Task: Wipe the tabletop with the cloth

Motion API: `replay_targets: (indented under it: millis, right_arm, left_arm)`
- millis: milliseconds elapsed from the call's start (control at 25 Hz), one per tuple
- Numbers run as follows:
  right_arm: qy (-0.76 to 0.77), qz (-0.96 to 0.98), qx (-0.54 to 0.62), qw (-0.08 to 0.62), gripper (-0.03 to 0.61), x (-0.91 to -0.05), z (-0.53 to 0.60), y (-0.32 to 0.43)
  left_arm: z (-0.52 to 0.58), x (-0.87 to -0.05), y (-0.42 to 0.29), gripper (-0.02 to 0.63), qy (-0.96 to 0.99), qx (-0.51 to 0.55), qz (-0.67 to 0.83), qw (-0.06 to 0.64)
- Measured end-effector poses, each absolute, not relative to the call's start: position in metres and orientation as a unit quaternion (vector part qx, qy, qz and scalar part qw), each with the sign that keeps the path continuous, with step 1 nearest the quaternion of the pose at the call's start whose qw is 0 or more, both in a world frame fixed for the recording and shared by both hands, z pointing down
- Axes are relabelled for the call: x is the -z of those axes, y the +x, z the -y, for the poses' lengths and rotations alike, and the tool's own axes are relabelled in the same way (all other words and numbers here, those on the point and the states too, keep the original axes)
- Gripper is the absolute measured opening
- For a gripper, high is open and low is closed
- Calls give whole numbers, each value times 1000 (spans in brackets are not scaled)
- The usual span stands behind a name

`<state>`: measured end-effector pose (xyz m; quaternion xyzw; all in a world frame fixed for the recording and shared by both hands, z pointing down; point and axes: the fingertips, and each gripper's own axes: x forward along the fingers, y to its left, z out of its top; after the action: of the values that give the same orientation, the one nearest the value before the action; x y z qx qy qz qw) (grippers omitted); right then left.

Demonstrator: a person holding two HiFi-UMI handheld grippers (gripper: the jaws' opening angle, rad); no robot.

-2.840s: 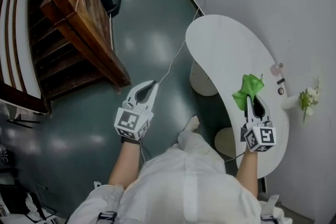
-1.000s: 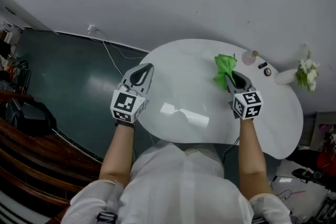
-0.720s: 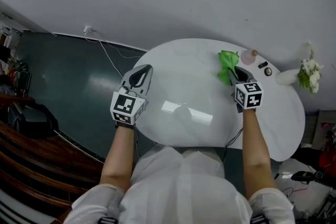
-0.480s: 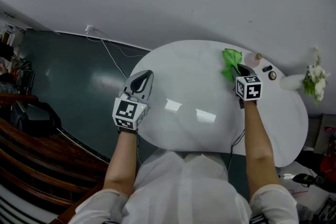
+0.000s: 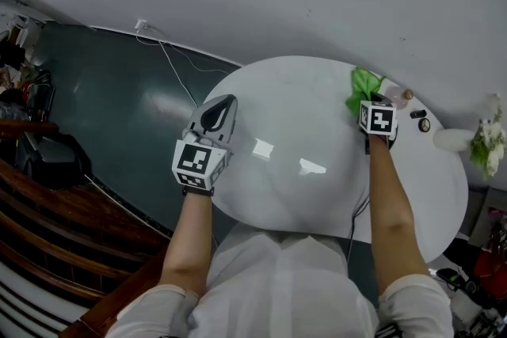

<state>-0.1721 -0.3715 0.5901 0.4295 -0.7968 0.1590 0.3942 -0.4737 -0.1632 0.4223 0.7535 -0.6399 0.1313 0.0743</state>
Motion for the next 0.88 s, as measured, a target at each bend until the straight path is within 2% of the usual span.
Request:
replay_targets:
  millis: [400,680,880]
  right_arm:
    - [476,754,-159,425,80,-603,391,-194]
    - [431,787,-152,416,80,-604,372,-282]
    - [374,799,-172,439,80,-615,331,-355]
  left_arm:
    - [143,-433,-503,25,742,-124,653,90]
    - [123,-432,-525,25,736,-127,659,92]
    - [106,-429,-544,25,730,-124,666,95]
